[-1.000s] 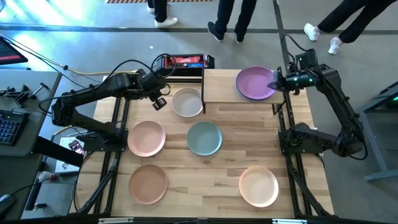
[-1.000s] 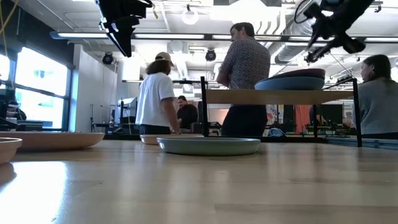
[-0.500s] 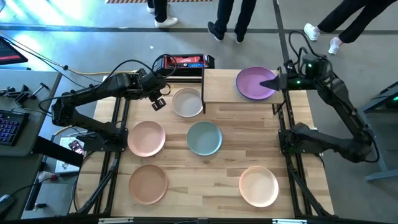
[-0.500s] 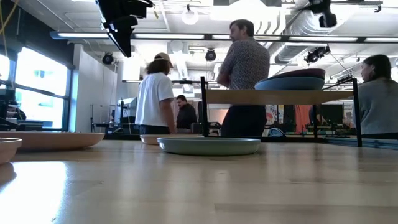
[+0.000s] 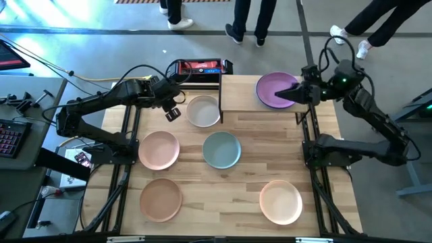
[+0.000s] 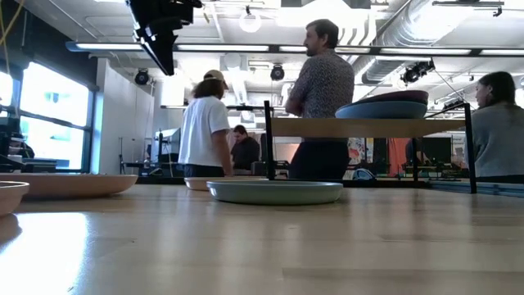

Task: Place and stack plates onto a shelf
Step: Stack the pink plate on top of the purple plate on the shelf

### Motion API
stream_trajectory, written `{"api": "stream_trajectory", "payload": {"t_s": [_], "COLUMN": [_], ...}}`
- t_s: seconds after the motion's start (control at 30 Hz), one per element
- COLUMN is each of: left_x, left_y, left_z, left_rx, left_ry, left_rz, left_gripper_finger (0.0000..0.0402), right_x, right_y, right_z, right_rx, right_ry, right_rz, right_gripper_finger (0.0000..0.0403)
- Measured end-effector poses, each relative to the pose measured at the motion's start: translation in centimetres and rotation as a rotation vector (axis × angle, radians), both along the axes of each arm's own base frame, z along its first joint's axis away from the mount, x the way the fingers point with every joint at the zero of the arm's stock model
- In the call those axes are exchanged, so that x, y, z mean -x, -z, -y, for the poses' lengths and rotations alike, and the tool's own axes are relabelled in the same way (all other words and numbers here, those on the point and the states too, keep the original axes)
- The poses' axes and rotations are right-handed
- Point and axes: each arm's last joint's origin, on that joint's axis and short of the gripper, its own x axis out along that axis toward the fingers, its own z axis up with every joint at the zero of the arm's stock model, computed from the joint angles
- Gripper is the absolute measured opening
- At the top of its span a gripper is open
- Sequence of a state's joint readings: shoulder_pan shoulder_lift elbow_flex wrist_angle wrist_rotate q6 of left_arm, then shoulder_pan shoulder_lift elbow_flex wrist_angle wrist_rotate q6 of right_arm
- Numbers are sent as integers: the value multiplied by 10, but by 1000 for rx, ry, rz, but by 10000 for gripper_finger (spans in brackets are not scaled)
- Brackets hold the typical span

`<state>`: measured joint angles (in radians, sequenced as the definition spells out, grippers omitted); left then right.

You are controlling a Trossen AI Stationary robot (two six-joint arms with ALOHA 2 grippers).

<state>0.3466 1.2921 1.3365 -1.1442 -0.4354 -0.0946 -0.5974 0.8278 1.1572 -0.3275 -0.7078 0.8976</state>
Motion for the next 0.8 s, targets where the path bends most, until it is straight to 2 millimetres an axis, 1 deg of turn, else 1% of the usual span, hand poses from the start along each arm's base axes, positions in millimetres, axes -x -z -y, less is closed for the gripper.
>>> {"api": "stream_trajectory", "payload": {"t_s": [0.07, 0.17, 0.27, 0.33, 0.43, 0.57, 0.7, 0.8], "left_x": [-2, -4, -4, -2, 2, 6, 7, 5], "left_y": [0, 2, 4, 6, 9, 11, 12, 13], "left_z": [0, -1, 2, 4, 10, 21, 32, 41], "left_rx": [5, 35, 142, 214, 291, 353, 378, 433], "left_ry": [-2, -53, -112, -139, -192, -249, -256, -269], "left_rz": [17, 50, 112, 114, 93, 56, 26, 38], "left_gripper_finger": [122, 122, 122, 122, 122, 122, 122, 122], "right_x": [-6, -18, -30, -38, -49, -61, -69, -74], "right_y": [1, 5, 10, 12, 16, 21, 24, 27], "right_z": [-2, -5, -9, -13, -21, -33, -42, -49], "right_rx": [-35, -105, -123, -131, -133, -129, -123, -118], "right_ry": [-36, -83, -103, -107, -114, -110, -87, -83], "right_rz": [-13, -46, -75, -94, -119, -146, -166, -181], "right_gripper_finger": [128, 128, 128, 128, 128, 128, 128, 128]}}
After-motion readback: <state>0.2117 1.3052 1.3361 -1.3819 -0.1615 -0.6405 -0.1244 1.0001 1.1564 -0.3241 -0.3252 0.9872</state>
